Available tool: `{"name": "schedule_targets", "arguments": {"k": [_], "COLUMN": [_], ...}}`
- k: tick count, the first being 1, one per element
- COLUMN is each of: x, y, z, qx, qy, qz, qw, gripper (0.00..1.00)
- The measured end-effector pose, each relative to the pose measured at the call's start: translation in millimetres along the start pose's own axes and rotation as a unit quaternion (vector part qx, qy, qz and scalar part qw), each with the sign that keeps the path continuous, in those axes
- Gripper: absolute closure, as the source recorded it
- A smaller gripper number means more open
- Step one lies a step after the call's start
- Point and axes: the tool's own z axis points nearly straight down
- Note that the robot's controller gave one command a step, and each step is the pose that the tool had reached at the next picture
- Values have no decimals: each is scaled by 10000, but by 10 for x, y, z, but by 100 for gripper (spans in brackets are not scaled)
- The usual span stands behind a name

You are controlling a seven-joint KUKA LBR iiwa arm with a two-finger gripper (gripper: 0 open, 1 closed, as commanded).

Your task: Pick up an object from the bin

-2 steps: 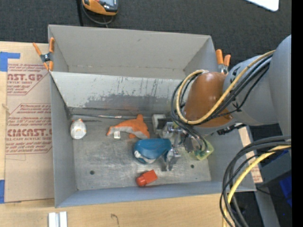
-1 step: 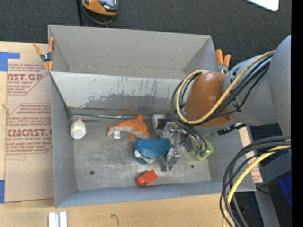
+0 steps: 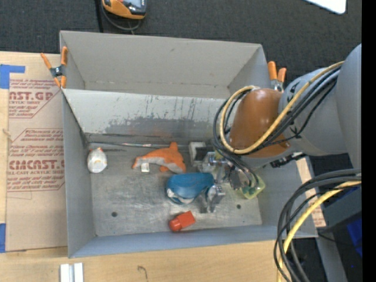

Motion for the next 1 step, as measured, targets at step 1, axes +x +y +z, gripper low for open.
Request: {"name": "schedule_targets", "arguments": {"k": [1], "x": [26], "y": [4], "z": [-209], "qx": [-2], "qy": [53], "qz": [0], "qw": [10000], "gripper": [100]}}
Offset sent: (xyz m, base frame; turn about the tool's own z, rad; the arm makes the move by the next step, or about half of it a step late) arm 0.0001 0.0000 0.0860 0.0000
